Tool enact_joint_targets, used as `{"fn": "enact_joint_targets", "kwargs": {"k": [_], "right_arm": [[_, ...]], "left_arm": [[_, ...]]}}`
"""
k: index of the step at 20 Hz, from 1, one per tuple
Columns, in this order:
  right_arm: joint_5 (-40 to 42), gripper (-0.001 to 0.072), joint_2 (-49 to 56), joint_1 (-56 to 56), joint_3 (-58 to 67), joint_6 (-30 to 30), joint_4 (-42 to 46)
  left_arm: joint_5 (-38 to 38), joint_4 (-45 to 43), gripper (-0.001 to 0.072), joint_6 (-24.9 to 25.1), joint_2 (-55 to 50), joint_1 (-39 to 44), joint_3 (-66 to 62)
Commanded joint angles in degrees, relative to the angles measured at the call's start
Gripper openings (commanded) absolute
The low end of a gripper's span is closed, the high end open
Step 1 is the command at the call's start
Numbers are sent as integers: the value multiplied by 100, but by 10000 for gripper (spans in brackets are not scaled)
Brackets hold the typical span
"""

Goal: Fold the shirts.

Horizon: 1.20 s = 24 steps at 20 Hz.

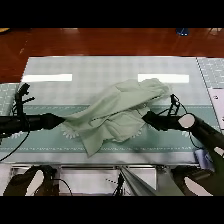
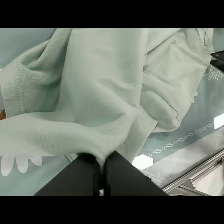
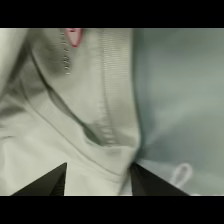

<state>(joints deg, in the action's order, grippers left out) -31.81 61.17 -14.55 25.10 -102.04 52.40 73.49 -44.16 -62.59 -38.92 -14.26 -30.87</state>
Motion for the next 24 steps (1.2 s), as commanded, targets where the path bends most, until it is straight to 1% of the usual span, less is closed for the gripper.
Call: {"fn": "enact_joint_targets", "kwargs": {"k": [1,2,3,4,5,6,9,11,13,17,20,23,24], "right_arm": [[841,412,402,-614,-17,-186,-479],[994,294,483,-706,-17,-186,-638],[1075,255,509,-706,-15,-181,-691],[1104,63,483,-673,2,-173,-678],[1071,29,393,-586,50,-142,-686],[973,29,245,-476,140,9,-682],[284,29,-579,11,704,828,-592],[-321,28,-1329,422,1381,1080,-254],[-734,28,-1976,826,2177,1080,81],[-1375,28,-2717,1698,3901,970,219],[-2059,28,-2806,2243,5119,575,214],[-2544,28,-2806,2378,6030,522,212],[-2645,28,-2806,2378,6275,520,208]], "left_arm": [[-4,0,28,-2,0,0,4],[-7,-2,28,0,0,0,4],[-7,-2,28,2,0,0,4],[-24,-4,28,31,0,-2,4],[-61,-4,28,66,2,-2,2],[-114,-4,28,63,2,-2,-9],[-284,-4,28,61,2,-7,-127],[-302,-2,28,63,4,-7,-404],[-236,-4,28,59,4,-7,-938],[-85,-9,27,37,138,-7,-2811],[-87,-9,28,31,238,-7,-4555],[-85,-87,28,-76,260,-7,-6118],[-83,-205,27,-205,260,-7,-6570]]}}
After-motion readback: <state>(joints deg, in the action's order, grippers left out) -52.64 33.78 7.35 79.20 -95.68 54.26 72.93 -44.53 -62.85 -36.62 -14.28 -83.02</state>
